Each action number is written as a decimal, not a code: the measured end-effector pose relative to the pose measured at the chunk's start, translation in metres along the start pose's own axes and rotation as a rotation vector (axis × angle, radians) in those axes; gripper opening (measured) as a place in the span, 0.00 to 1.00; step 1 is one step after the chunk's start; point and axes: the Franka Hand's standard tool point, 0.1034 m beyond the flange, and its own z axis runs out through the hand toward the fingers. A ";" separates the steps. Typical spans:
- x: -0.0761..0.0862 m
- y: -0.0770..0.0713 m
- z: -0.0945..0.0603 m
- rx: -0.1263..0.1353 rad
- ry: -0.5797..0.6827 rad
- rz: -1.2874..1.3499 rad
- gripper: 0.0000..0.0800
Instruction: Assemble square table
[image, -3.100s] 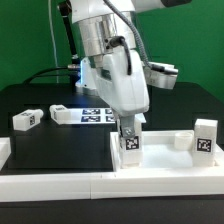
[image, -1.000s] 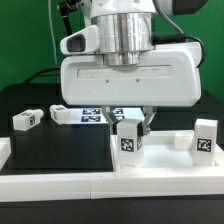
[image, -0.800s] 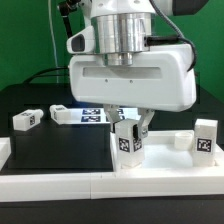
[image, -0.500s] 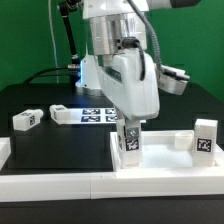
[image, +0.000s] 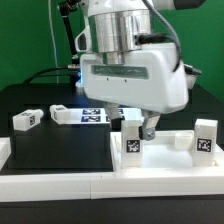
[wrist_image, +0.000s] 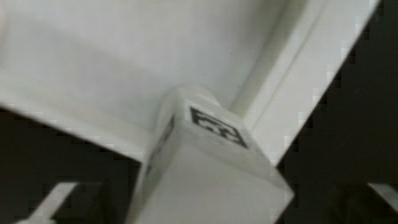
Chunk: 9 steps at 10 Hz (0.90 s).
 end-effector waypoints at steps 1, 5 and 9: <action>-0.003 0.002 0.003 0.001 -0.004 -0.242 0.79; -0.001 0.003 0.004 -0.008 0.000 -0.550 0.81; -0.002 0.004 0.005 -0.027 0.003 -0.717 0.75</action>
Offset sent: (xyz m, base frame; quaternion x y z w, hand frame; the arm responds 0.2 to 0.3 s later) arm 0.0000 0.0000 0.0000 0.0000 0.0000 -0.1938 0.9810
